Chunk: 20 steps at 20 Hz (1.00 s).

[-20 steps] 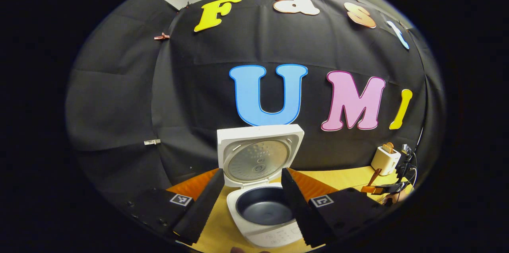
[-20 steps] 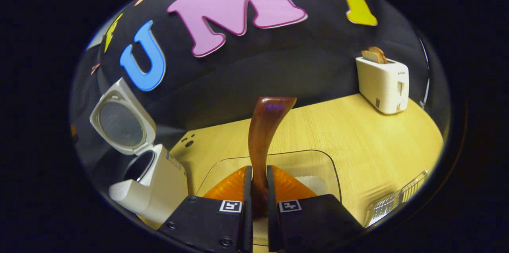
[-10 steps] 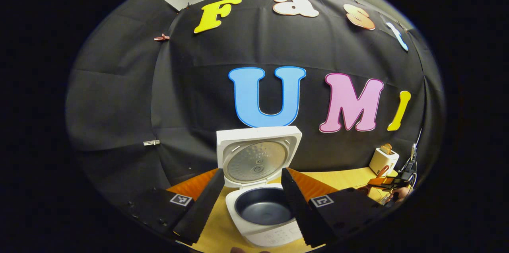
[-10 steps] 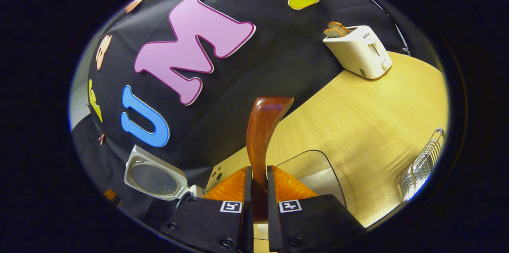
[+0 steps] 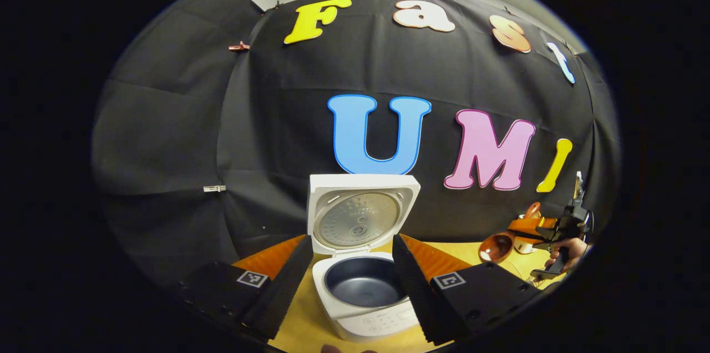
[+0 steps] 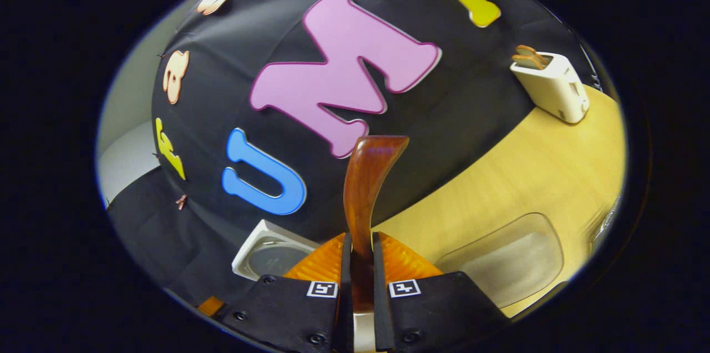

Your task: Close the left gripper, press the button to open the rice cooker; take a wooden spoon from the chopstick holder with the right hand, scoop a spoonful of rice and pour it into the rice cooker, then put the wooden spoon back into the chopstick holder.

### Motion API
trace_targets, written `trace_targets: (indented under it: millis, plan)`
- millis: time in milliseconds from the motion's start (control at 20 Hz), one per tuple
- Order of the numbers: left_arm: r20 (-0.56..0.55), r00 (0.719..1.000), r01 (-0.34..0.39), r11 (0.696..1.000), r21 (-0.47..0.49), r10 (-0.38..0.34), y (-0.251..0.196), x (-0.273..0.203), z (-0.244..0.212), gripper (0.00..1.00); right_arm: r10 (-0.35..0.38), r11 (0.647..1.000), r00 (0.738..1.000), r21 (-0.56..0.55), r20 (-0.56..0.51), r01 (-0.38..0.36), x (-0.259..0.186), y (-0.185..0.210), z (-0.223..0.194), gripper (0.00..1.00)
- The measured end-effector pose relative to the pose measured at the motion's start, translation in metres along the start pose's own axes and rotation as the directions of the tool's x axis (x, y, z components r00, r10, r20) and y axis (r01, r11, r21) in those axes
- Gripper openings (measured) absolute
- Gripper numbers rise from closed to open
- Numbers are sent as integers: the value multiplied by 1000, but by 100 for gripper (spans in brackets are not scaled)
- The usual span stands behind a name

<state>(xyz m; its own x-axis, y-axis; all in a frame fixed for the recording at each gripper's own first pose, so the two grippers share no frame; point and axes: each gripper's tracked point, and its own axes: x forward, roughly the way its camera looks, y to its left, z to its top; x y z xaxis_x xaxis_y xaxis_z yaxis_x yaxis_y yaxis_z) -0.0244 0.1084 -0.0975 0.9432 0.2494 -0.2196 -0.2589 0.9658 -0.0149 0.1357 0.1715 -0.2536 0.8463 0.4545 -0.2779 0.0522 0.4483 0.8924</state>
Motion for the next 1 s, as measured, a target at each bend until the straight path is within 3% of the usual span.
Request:
trace_targets:
  millis: [300, 650, 850, 1000]
  plan:
    - [21, 998, -52, 999, -7, 52, 25, -20, 7, 92, 100, 993, 992, -53, -78, -104, 49, 74, -54, 19]
    - [16, 994, -104, 994, -44, 105, 53, -38, 7, 92, 92, 979, 982, -168, -163, -119, 89, 98, -133, 18]
    - [11, 993, -119, 991, -60, 119, 65, -44, 3, 92, 111, 920, 973, -349, -201, -177, 97, 119, -161, 18]
    - [6, 992, -124, 989, -76, 125, 70, -45, 0, 92, 127, 830, 966, -509, -226, -228, 100, 137, -180, 18]
